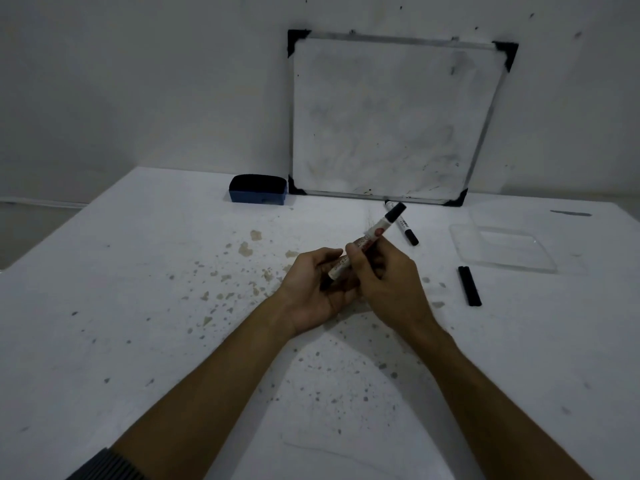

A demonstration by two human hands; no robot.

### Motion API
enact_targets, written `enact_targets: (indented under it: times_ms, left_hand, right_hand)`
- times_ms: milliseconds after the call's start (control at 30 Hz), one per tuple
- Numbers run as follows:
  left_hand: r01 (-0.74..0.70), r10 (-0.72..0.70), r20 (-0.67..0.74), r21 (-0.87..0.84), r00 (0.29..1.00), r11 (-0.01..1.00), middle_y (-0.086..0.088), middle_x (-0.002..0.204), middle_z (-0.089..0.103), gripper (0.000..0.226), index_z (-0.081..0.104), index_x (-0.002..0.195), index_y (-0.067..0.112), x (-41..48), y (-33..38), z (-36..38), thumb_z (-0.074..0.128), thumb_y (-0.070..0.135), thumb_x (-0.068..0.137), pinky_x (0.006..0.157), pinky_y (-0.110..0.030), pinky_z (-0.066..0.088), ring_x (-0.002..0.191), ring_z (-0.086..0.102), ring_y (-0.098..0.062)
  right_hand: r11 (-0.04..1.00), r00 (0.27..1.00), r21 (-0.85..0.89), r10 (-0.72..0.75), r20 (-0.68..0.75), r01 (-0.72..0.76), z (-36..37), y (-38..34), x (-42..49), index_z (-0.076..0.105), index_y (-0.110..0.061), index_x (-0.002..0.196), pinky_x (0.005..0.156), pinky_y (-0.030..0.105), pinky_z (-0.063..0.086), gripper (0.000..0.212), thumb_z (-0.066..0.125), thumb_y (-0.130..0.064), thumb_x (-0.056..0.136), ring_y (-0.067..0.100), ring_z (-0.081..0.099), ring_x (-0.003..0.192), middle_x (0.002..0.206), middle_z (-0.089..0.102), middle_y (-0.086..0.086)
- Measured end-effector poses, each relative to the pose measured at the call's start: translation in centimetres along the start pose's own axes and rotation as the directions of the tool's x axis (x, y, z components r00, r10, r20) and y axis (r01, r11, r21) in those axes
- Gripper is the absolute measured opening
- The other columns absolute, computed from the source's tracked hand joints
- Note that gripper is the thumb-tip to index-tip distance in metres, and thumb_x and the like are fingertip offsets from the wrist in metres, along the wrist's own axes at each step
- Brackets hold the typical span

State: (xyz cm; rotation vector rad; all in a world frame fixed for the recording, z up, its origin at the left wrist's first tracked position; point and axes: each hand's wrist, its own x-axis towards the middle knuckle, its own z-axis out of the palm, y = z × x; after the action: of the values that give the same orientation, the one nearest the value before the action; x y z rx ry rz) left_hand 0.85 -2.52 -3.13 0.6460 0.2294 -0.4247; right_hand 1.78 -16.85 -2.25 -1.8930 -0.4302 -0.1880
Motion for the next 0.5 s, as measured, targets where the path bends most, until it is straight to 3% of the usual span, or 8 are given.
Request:
enact_targets:
  times_ms: [133, 233, 300, 333, 400, 467, 500]
  left_hand:
    - [-0.002, 0.0, 0.012, 0.158, 1.0, 0.987, -0.028, 0.13, 0.067, 0.04, 0.068, 0.122, -0.007, -0.7, 0.7, 0.4, 0.047, 0.023, 0.105, 0.092, -0.047, 0.061, 0.116, 0.069, -0.037]
    - [0.025, -0.002, -0.062, 0.369, 0.998, 0.929, -0.023, 0.116, 0.075, 0.043, 0.071, 0.111, -0.006, -0.9, 1.3, 0.3, 0.046, 0.029, 0.106, 0.082, -0.038, 0.064, 0.099, 0.076, -0.034]
    - [0.074, -0.039, -0.078, 0.518, 0.996, 0.852, -0.012, 0.097, 0.078, 0.049, 0.073, 0.116, -0.004, -1.2, 1.8, 0.1, 0.045, 0.035, 0.106, 0.056, -0.024, 0.058, 0.07, 0.071, -0.021]
    - [0.086, -0.06, -0.066, 0.56, 0.996, 0.824, -0.006, 0.084, 0.072, 0.05, 0.073, 0.117, -0.004, -1.3, 2.0, -0.1, 0.045, 0.036, 0.107, 0.045, -0.02, 0.045, 0.058, 0.058, -0.014]
    - [0.076, -0.08, -0.02, 0.593, 0.997, 0.802, 0.0, 0.071, 0.052, 0.046, 0.07, 0.121, -0.003, -1.5, 2.5, -0.5, 0.042, 0.032, 0.108, 0.041, -0.019, 0.027, 0.051, 0.034, -0.008]
    - [0.029, -0.048, 0.014, 0.622, 0.999, 0.782, 0.002, 0.07, 0.046, 0.042, 0.068, 0.123, -0.003, -1.5, 2.9, -0.9, 0.041, 0.025, 0.108, 0.041, -0.019, 0.025, 0.05, 0.029, -0.007]
    - [-0.006, -0.015, 0.028, 0.641, 0.999, 0.768, 0.002, 0.07, 0.047, 0.04, 0.068, 0.124, -0.003, -1.5, 3.0, -1.1, 0.041, 0.023, 0.108, 0.041, -0.019, 0.026, 0.05, 0.03, -0.008]
  right_hand:
    - [0.992, 0.993, 0.087, 0.093, -0.074, -0.087, -0.6, 0.3, 0.7, 0.072, -0.015, 0.097, 0.066, 0.022, 0.059, 0.026, 0.061, -0.039, 0.099, 0.004, 0.073, 0.074, 0.081, 0.076, -0.005]
    - [0.971, 0.979, 0.16, 0.193, -0.072, -0.179, -1.5, 0.7, 1.3, 0.07, -0.014, 0.09, 0.048, 0.017, 0.045, 0.032, 0.06, -0.043, 0.099, 0.003, 0.059, 0.052, 0.072, 0.069, -0.006]
    - [0.927, 0.951, 0.236, 0.307, -0.032, -0.291, -2.1, 1.0, 1.5, 0.066, -0.011, 0.086, 0.041, 0.018, 0.035, 0.037, 0.058, -0.045, 0.1, 0.006, 0.045, 0.043, 0.059, 0.059, -0.007]
    - [0.888, 0.925, 0.28, 0.381, -0.006, -0.364, -2.4, 1.3, 1.7, 0.066, -0.011, 0.086, 0.041, 0.02, 0.034, 0.039, 0.056, -0.046, 0.1, 0.008, 0.043, 0.043, 0.056, 0.056, -0.006]
    - [0.797, 0.869, 0.379, 0.494, 0.037, -0.47, -3.1, 1.5, 2.1, 0.066, -0.01, 0.09, 0.047, 0.024, 0.039, 0.039, 0.052, -0.043, 0.103, 0.015, 0.051, 0.049, 0.056, 0.061, 0.0]
    - [0.779, 0.857, 0.389, 0.512, 0.059, -0.492, -3.8, 2.0, 2.3, 0.065, -0.006, 0.099, 0.056, 0.033, 0.047, 0.037, 0.047, -0.037, 0.106, 0.022, 0.059, 0.058, 0.064, 0.067, 0.008]
    - [0.826, 0.873, 0.3, 0.485, 0.053, -0.477, -4.1, 2.3, 2.4, 0.065, -0.007, 0.105, 0.06, 0.035, 0.049, 0.037, 0.044, -0.037, 0.108, 0.024, 0.062, 0.062, 0.07, 0.068, 0.01]
